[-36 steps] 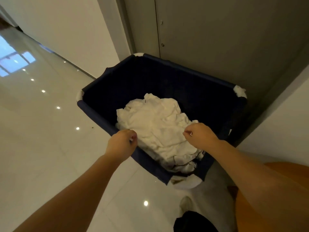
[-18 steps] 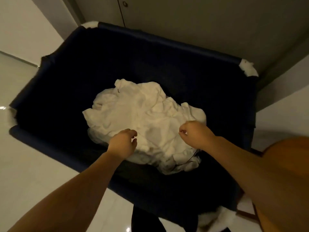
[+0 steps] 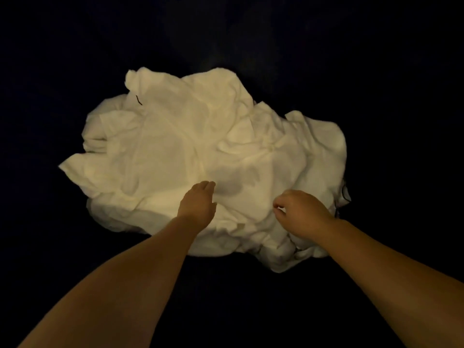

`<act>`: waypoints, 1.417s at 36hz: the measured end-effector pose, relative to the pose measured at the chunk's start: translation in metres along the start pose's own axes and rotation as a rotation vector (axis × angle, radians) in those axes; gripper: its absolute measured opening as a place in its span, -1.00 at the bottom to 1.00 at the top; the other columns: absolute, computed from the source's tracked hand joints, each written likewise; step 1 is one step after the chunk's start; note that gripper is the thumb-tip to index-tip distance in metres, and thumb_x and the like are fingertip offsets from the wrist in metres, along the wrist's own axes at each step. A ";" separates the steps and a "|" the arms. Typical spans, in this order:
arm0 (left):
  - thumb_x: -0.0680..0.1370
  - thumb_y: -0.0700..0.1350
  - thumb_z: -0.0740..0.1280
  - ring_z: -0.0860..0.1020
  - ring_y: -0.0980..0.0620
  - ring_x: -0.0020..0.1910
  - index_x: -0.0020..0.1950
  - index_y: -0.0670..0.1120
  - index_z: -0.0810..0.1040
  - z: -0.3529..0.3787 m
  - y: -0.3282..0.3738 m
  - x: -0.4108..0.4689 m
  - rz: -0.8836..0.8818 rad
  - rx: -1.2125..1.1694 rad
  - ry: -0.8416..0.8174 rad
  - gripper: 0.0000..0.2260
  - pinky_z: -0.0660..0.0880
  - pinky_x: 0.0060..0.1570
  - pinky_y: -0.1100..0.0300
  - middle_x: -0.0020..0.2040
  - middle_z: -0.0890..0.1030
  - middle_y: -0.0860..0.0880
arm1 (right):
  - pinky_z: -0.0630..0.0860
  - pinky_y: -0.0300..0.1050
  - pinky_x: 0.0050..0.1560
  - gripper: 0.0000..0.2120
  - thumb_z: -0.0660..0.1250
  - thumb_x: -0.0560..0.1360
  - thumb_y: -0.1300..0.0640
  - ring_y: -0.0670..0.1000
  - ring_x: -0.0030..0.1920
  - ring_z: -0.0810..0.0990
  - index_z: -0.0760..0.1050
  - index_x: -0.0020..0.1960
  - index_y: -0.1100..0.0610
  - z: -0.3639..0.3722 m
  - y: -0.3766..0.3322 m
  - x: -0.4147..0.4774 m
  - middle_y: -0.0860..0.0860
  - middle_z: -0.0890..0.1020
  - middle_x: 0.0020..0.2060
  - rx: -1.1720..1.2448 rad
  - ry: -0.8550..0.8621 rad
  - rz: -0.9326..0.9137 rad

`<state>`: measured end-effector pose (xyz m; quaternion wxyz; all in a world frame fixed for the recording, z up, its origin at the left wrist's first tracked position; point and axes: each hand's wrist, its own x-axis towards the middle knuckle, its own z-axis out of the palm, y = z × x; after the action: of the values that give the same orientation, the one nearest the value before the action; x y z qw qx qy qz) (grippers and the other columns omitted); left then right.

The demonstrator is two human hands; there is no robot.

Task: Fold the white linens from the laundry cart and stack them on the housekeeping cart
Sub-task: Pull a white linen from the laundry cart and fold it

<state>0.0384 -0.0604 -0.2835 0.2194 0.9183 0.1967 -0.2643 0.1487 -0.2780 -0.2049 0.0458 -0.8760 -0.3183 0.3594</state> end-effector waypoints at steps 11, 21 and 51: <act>0.60 -0.17 0.23 0.54 -0.22 0.00 0.10 -0.16 0.50 0.013 0.009 0.010 0.042 -0.163 0.058 -0.87 0.43 -0.08 0.05 0.05 0.57 -0.16 | 0.50 -0.06 -0.09 -0.75 0.22 0.56 0.03 0.14 -0.04 0.57 0.61 -0.06 0.13 0.021 0.014 -0.003 0.12 0.58 -0.07 0.065 -0.075 0.106; 0.58 0.03 0.08 0.58 -0.19 -0.23 0.09 0.05 0.36 -0.124 0.061 -0.043 0.509 -0.215 0.292 -0.85 0.52 -0.30 0.12 -0.04 0.55 -0.13 | 0.40 -0.13 0.20 -0.57 0.20 0.60 0.07 0.09 0.26 0.44 0.30 0.46 0.05 -0.096 -0.020 -0.024 0.08 0.39 0.34 0.119 0.014 0.012; 0.59 -0.07 0.19 0.55 0.02 -0.15 0.12 0.08 0.48 -0.410 0.248 -0.346 0.747 0.218 0.969 -0.84 0.53 -0.23 0.11 -0.01 0.49 0.04 | 0.36 -0.26 -0.31 -0.71 0.49 0.35 0.24 -0.23 -0.39 0.46 0.45 -0.34 -0.05 -0.400 -0.105 -0.279 -0.21 0.50 -0.42 0.170 0.200 -0.682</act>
<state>0.0498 -0.1423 0.3013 0.0876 0.9579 -0.0890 0.2587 0.2065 -0.3003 0.2898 0.2667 -0.7435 -0.5549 0.2612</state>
